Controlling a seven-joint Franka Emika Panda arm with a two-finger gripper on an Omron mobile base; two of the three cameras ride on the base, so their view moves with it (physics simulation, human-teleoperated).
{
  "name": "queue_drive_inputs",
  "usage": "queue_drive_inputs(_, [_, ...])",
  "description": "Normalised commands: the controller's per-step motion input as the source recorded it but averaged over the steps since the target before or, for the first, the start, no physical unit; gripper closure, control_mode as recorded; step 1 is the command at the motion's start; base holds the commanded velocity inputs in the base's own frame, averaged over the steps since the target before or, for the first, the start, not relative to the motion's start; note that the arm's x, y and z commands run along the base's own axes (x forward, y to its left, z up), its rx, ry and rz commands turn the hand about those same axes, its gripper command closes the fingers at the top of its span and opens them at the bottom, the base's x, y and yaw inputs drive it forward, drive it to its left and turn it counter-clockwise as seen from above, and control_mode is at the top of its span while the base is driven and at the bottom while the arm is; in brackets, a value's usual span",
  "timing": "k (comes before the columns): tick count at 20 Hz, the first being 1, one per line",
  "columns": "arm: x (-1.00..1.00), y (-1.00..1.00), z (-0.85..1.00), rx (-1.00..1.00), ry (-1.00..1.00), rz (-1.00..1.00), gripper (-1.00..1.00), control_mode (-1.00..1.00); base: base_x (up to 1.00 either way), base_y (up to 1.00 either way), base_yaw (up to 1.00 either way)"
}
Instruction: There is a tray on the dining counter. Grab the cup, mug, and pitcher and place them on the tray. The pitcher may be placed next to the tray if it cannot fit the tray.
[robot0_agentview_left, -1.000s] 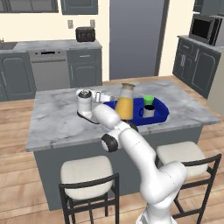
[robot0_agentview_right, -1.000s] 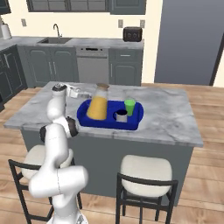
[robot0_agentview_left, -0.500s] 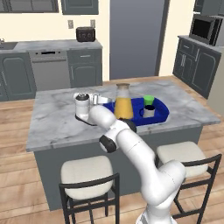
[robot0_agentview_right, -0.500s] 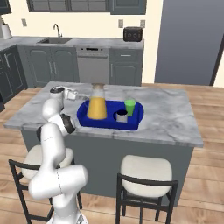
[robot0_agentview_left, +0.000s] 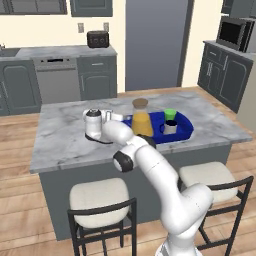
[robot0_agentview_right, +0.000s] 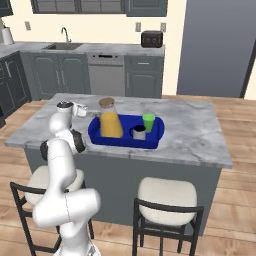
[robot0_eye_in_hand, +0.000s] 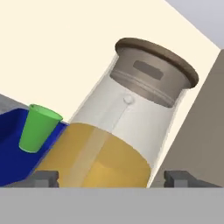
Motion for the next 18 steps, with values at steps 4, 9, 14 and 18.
queue_drive_inputs(4, [0.00, 0.00, -0.11, 0.00, -0.02, 0.10, -1.00, -1.00, 0.00, 0.00, 0.00])
queue_drive_inputs(9, [-0.03, 0.02, -0.03, 0.00, -0.01, 0.14, -1.00, -1.00, 0.00, 0.00, 0.00])
queue_drive_inputs(14, [-0.22, 0.23, 0.01, 0.00, -0.15, 0.18, -1.00, -1.00, 0.00, 0.00, 0.00])
queue_drive_inputs(18, [-0.38, 0.27, 0.19, 0.00, -0.26, 0.19, -1.00, -1.00, 0.00, 0.00, 0.00])
